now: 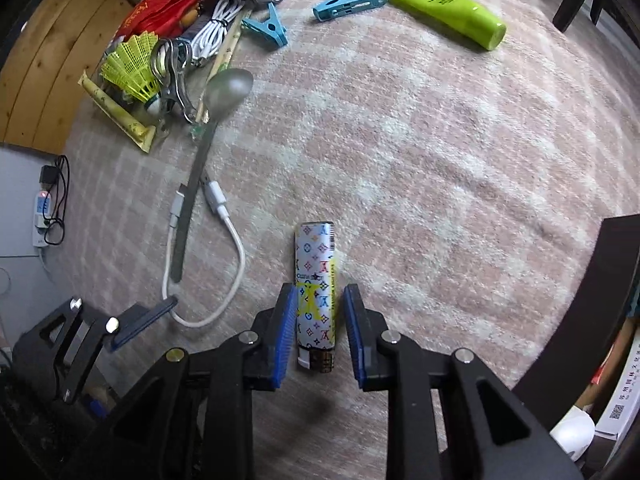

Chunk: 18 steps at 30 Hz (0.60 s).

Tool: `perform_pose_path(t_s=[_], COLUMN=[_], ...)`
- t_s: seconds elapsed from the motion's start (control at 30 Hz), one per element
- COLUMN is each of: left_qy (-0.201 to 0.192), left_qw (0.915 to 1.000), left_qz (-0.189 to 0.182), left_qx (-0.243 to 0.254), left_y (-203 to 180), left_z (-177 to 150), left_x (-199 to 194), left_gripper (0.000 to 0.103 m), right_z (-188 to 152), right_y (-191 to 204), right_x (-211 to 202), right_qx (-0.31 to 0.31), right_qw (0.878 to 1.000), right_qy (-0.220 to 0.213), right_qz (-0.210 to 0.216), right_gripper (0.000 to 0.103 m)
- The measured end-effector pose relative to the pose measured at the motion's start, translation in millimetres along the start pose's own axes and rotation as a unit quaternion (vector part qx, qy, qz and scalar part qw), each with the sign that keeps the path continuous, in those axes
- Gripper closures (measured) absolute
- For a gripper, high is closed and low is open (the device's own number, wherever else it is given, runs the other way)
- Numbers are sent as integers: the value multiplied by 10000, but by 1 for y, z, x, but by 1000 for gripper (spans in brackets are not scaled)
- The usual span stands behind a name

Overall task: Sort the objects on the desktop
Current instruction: 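Grasp the white USB cable with the left gripper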

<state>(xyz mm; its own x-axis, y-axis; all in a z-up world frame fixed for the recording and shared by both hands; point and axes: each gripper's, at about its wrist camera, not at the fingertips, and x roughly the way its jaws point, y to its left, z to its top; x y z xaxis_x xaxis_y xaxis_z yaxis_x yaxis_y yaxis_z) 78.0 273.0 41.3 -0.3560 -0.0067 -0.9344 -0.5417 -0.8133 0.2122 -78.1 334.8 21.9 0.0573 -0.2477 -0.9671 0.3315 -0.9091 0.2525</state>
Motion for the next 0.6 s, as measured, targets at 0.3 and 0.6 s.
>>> perform_pose_path(t_s=[0.3,0.6], left_qy=[-213,-704], left_qw=[9966,9779], left_qz=[-231,-759], left_qx=[-768,-1817], left_y=[36,67], left_z=[10,-8], left_x=[-2,-49], left_gripper=[96,99], right_z=[-22,-56], right_y=[-4,-17], right_x=[-6,-25], right_qx=[-179,121], right_qw=[9996,9991], right_qy=[-160,-393], right_qz=[-160,110], right_gripper=[81,93])
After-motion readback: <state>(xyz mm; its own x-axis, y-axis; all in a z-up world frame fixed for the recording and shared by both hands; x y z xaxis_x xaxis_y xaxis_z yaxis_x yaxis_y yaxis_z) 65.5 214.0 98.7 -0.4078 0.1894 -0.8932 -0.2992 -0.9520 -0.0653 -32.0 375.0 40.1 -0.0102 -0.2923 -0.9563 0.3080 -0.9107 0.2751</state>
